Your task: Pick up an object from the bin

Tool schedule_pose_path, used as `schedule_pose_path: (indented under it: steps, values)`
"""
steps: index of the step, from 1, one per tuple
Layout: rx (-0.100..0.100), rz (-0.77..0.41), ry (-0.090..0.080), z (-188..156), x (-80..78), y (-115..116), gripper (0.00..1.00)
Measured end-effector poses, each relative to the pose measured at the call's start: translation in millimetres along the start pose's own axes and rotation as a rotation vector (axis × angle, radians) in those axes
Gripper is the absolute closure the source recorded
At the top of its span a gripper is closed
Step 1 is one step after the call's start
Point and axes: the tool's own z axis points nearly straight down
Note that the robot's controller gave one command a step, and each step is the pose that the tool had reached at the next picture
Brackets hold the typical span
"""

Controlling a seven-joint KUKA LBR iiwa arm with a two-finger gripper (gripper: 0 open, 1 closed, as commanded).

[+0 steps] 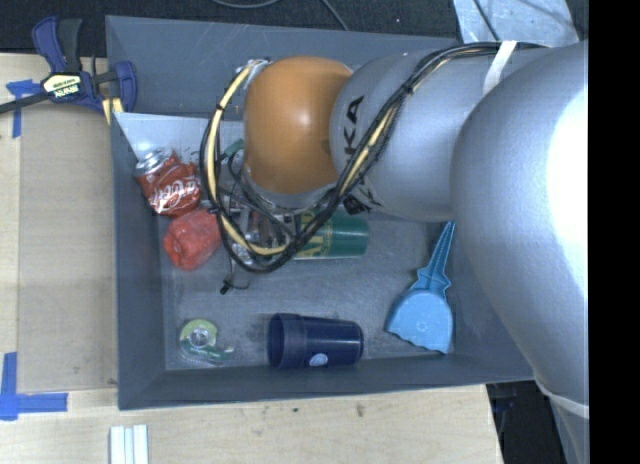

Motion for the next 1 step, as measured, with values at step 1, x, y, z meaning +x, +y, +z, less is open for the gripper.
schedule_pose_path:
  steps: [1]
  values:
    - [0.0,0.0,0.0,0.0,0.0,0.0,0.0]
